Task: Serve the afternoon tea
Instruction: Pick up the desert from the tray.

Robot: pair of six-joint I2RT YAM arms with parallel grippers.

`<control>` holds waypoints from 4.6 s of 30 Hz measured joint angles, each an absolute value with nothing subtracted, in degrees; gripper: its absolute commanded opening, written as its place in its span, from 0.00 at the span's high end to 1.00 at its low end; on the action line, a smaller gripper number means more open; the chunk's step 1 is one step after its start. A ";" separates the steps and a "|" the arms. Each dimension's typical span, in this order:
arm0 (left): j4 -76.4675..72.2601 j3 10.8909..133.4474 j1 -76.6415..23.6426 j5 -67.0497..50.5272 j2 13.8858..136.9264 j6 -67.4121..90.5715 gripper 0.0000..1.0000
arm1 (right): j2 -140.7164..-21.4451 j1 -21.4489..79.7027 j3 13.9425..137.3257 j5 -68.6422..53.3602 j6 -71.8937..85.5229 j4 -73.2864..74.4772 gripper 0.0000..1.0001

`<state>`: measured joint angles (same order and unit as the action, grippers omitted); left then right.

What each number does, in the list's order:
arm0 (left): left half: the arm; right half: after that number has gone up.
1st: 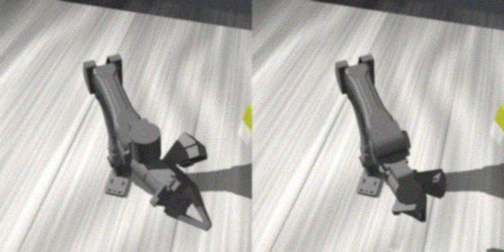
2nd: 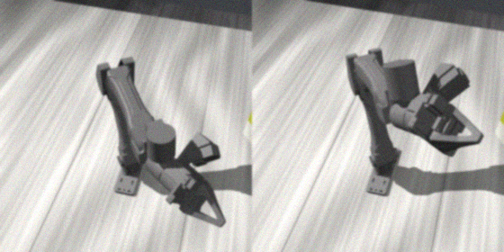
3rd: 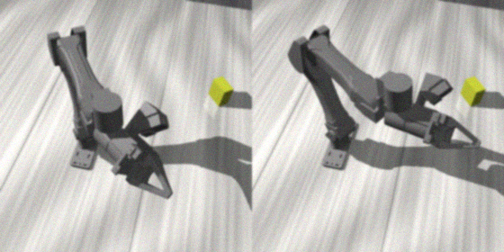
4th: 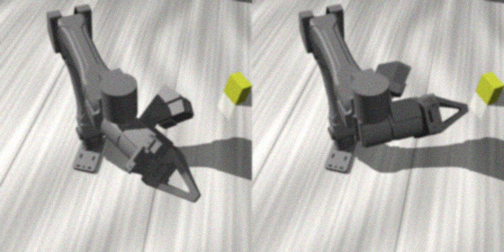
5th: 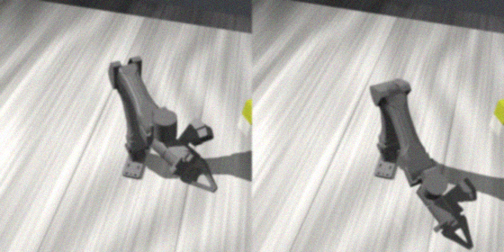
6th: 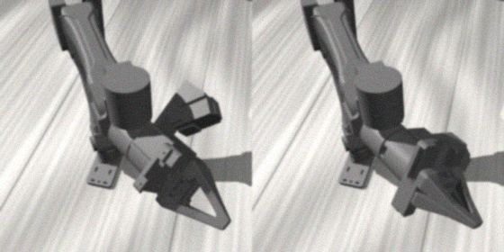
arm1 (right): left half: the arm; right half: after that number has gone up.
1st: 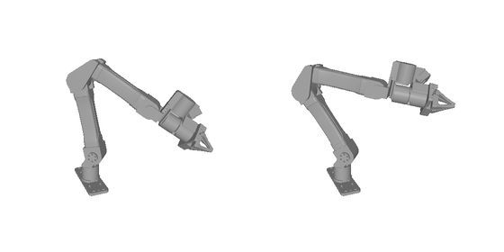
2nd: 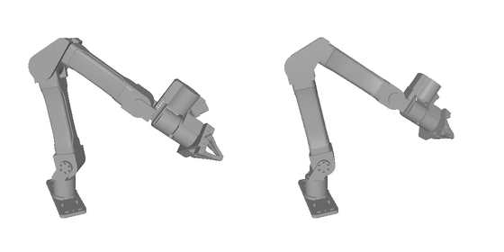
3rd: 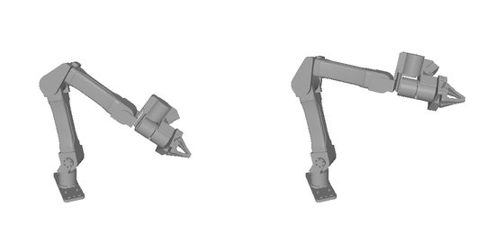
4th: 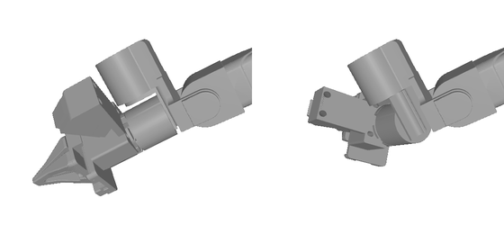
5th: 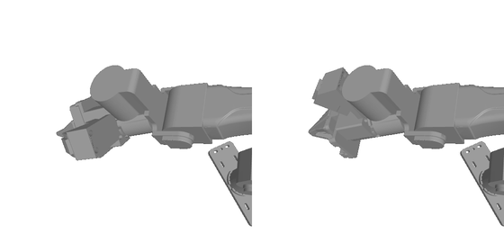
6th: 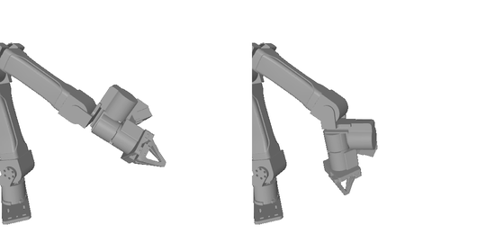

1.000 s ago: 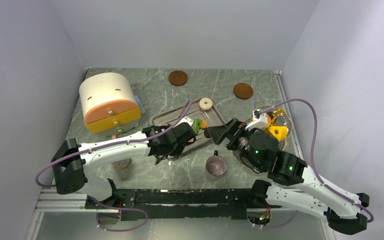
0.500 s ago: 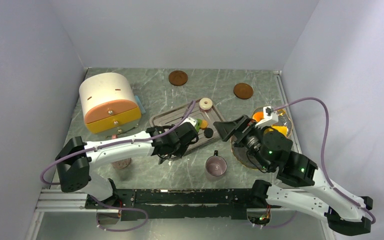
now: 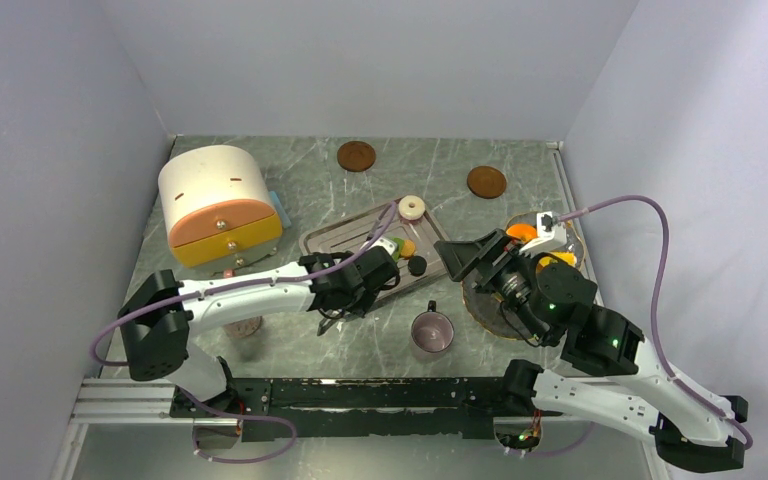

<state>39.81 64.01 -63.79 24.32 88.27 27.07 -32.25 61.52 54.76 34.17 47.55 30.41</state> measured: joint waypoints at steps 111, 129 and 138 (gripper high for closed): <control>43.57 65.60 -65.14 26.46 85.91 30.83 0.56 | -30.30 61.52 54.70 34.41 48.18 30.76 0.04; 42.00 70.37 -65.32 25.78 84.71 28.47 0.58 | -30.37 61.52 55.13 34.41 48.14 30.74 0.04; 37.32 73.43 -66.00 22.39 87.94 26.72 0.59 | -30.35 61.52 55.40 34.46 47.90 30.74 0.04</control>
<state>37.32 73.43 -66.00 22.39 87.94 26.72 -30.35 61.52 55.40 34.46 47.90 30.74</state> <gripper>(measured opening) 0.414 0.961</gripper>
